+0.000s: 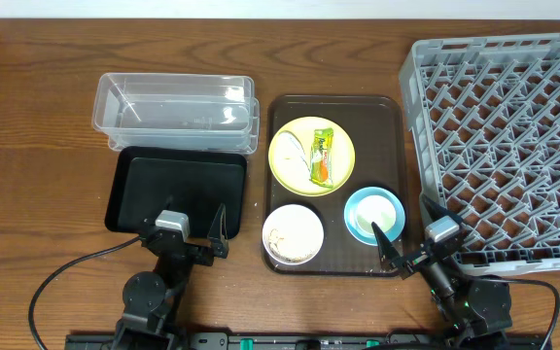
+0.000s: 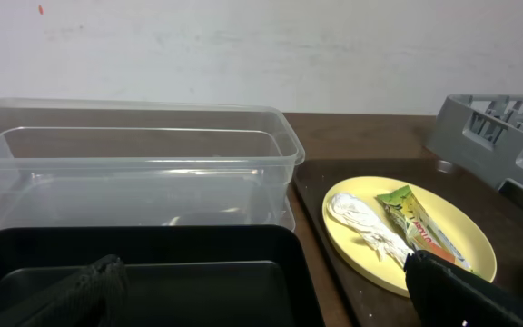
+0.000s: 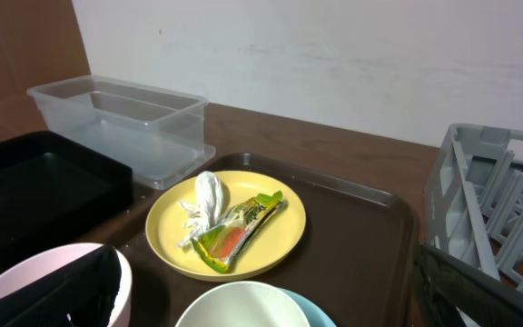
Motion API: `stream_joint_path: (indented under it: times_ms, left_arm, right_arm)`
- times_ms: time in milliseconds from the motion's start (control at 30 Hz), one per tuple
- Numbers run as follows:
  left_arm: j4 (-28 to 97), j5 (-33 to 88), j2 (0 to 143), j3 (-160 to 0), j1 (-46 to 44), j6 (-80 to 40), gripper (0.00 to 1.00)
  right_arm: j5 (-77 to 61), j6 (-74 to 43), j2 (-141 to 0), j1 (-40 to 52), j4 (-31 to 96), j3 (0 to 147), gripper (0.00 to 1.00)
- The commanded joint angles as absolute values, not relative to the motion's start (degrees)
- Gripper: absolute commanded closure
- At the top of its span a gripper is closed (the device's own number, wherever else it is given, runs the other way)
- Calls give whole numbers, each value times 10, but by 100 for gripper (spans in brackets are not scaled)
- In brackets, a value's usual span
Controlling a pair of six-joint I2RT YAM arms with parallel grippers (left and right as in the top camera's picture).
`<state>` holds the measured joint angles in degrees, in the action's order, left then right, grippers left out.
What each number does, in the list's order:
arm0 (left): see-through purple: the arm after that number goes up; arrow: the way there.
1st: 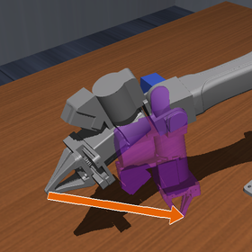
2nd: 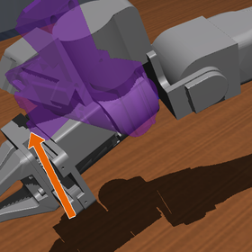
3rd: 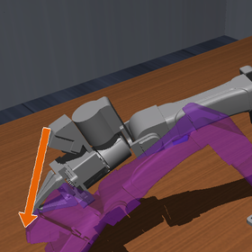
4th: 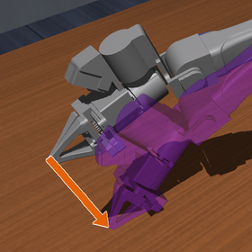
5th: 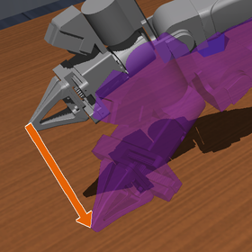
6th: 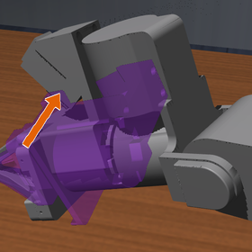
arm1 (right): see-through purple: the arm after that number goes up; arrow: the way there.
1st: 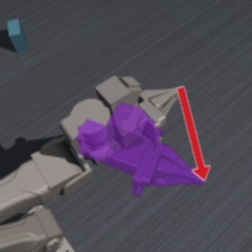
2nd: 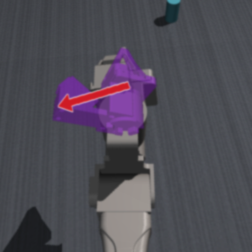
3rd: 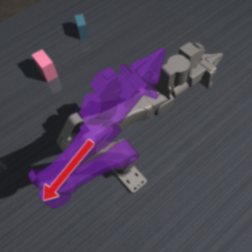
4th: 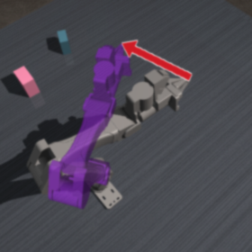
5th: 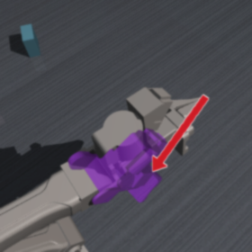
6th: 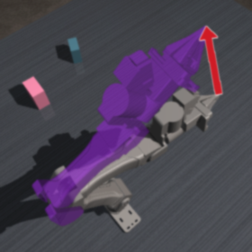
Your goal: Sort waste into correct bins and load items into the dishwasher rack
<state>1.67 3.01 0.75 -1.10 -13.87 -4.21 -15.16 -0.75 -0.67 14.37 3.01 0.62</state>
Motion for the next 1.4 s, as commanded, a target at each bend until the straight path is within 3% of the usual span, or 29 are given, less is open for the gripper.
stream_joint_path:
  times_ms: [0, 567, 1067, 1367]
  left_arm:
    - [38, 25, 6, -2, -135, -37, 1]
    - [36, 26, 6, -2, -135, -37, 1]
    - [-4, 101, 6, -21, -135, -37, 1]
    - [6, 112, 43, -126, -135, -37, 1]
  right_arm:
    - [-148, -1, -4, 145, 23, 3, 1]
    - [-155, -4, -4, 145, 30, 3, 1]
    - [-154, -58, -38, 145, 34, 14, 1]
    - [-154, -52, -143, 145, 72, 164, 1]
